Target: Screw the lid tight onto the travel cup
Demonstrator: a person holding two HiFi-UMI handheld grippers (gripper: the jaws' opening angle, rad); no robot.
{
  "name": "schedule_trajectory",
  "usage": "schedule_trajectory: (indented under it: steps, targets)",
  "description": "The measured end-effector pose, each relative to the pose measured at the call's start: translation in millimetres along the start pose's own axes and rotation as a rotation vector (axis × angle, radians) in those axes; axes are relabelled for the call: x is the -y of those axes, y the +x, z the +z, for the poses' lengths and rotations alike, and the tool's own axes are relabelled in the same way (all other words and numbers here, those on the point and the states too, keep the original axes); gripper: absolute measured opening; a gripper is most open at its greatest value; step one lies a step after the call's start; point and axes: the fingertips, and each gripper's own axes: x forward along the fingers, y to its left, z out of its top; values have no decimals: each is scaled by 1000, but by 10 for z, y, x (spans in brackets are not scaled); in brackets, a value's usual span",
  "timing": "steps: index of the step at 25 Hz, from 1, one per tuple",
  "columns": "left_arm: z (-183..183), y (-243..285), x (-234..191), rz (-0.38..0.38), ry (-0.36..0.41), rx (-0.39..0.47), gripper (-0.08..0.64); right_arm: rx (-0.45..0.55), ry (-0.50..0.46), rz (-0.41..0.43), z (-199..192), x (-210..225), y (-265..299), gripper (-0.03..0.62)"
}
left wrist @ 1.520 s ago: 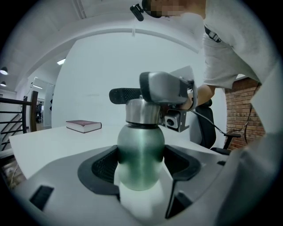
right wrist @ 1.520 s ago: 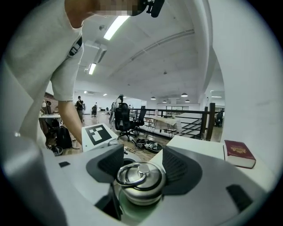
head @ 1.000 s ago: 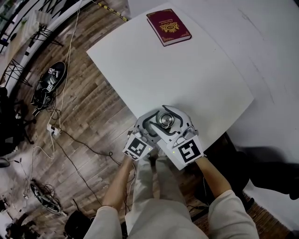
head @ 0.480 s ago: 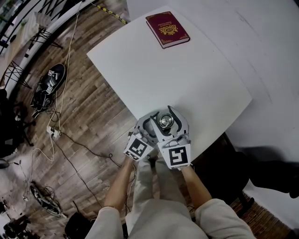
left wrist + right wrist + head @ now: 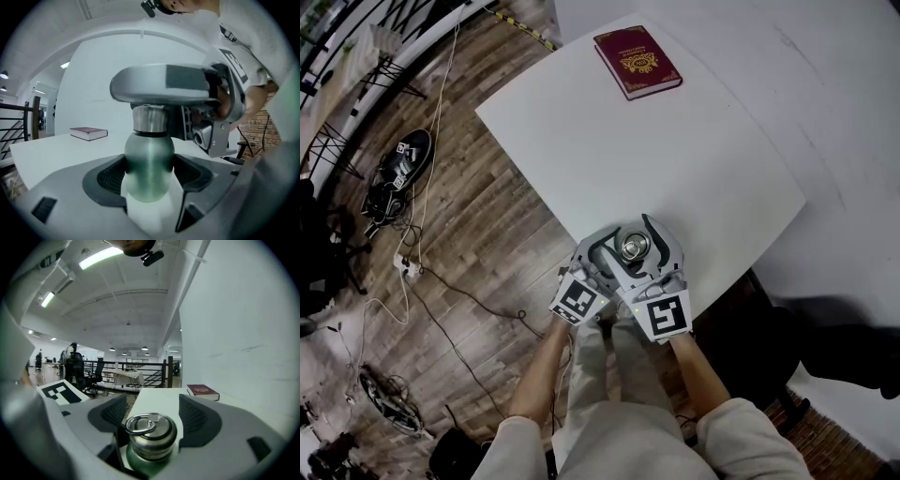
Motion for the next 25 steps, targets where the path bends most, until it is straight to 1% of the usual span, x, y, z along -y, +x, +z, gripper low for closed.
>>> schedule_trajectory:
  steps: [1, 6, 9, 11, 13, 16, 19, 24, 25]
  targets:
    - [1, 6, -1, -1, -1, 0, 328, 8, -6, 52, 11, -17, -11, 336]
    - [8, -19, -2, -3, 1, 2, 328, -8, -51, 337, 19, -108, -76, 341]
    - [13, -23, 4, -4, 0, 2, 328, -63, -56, 508, -36, -186, -147, 341]
    - [12, -7, -1, -7, -1, 0, 328, -98, -107, 598, -89, -236, -165, 341]
    - [6, 2, -7, -9, -1, -1, 328, -126, -160, 658, -130, -279, -162, 341]
    - [3, -10, -3, -7, -3, 0, 328, -149, -198, 727, -151, -344, -160, 339]
    - [13, -12, 4, -7, -1, 2, 328, -166, -236, 781, -164, -364, -175, 327]
    - [8, -11, 1, -11, 1, 1, 328, -190, -271, 864, -195, -380, -173, 305]
    - [6, -12, 0, -11, 0, 1, 328, -194, -283, 876, -205, -387, -169, 293]
